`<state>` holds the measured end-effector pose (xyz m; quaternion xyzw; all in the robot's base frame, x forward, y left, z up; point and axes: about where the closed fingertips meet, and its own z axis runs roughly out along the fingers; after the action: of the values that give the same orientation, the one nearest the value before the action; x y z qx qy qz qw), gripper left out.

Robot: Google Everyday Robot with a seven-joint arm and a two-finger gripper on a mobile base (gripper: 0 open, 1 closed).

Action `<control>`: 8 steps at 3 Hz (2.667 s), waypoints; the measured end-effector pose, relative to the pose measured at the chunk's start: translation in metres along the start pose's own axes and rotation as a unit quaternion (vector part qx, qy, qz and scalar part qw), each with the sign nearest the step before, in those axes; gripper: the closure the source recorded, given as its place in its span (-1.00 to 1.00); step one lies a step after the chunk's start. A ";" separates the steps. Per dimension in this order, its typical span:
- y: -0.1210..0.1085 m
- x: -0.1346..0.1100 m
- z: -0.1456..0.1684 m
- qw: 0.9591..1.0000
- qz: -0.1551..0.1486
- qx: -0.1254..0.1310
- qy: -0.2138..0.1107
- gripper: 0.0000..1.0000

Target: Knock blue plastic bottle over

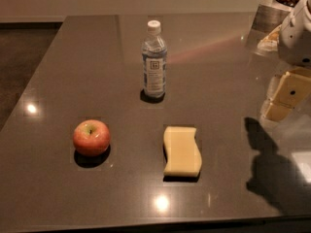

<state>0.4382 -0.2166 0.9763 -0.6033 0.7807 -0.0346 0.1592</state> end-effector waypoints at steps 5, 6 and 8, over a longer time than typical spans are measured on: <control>-0.040 -0.097 0.049 0.979 0.084 0.016 -0.184 -1.00; -0.061 -0.157 0.082 0.960 0.107 0.005 -0.259 -1.00; -0.083 -0.220 0.113 0.940 0.121 -0.021 -0.317 -1.00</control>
Offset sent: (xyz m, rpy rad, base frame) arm 0.0235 0.0230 -0.0042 0.1447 -0.0253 -0.0349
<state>0.5965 -0.0140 0.9349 -0.4871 0.7576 0.1947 0.3884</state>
